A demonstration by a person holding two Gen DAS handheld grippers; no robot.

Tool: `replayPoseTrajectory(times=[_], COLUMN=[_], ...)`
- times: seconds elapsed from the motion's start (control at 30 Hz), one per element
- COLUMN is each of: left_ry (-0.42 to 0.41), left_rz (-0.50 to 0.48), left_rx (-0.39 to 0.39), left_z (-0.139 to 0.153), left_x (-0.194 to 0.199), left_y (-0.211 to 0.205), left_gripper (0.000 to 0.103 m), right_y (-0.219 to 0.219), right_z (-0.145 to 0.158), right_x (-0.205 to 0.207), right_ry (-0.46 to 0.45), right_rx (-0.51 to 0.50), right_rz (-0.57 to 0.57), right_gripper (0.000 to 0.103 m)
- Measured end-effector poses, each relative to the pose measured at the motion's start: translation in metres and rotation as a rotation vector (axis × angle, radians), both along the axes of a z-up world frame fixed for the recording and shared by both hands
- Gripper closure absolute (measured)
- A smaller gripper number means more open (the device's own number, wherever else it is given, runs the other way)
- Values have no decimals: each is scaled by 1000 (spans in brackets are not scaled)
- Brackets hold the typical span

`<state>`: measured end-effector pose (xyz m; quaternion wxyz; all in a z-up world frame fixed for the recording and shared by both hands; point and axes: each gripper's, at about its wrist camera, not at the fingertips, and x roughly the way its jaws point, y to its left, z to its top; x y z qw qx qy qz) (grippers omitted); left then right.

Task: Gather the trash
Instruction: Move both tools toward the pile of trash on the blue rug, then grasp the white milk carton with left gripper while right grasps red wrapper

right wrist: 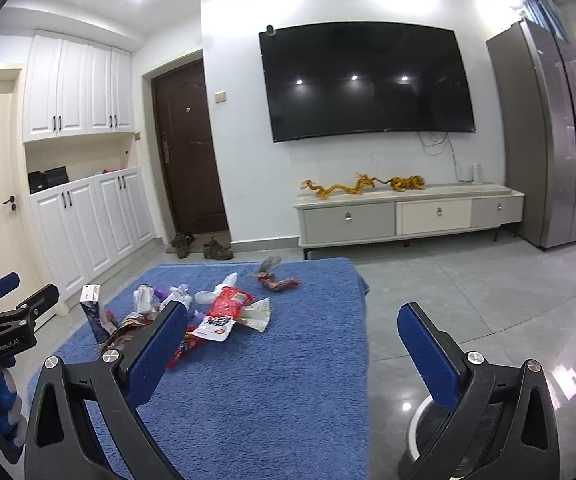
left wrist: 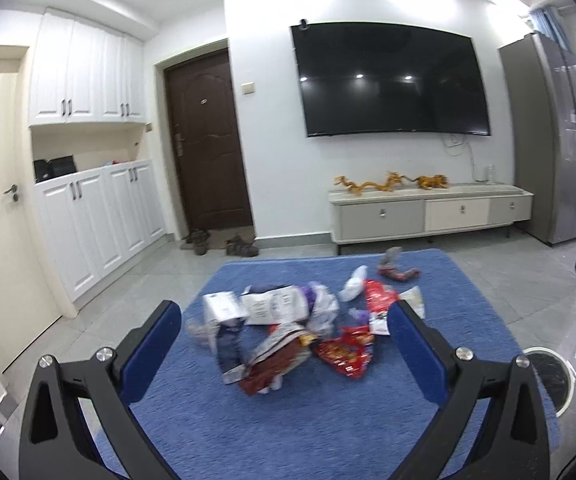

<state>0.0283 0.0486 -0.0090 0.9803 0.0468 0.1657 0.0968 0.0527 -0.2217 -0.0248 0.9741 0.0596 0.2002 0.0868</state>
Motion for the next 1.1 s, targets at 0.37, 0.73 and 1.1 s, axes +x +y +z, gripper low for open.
replayPoseTrajectory(times=[0.37,0.73,1.1], left_ry=[88,166,241], left_rz=[50,-10,81], left_rx=[-71,-126,-93], left_z=[-25,-46,-84], left_x=[0,50,126], left_y=[68,91,102], left_gripper=[0,10,24], right_y=[24,51,77], right_z=[-7,-9,-38], right_x=[28,54,101], right_ry=[70,126,254], right_rx=[12,2,21], right_rz=[78,137,215], right_gripper=[6,9,9])
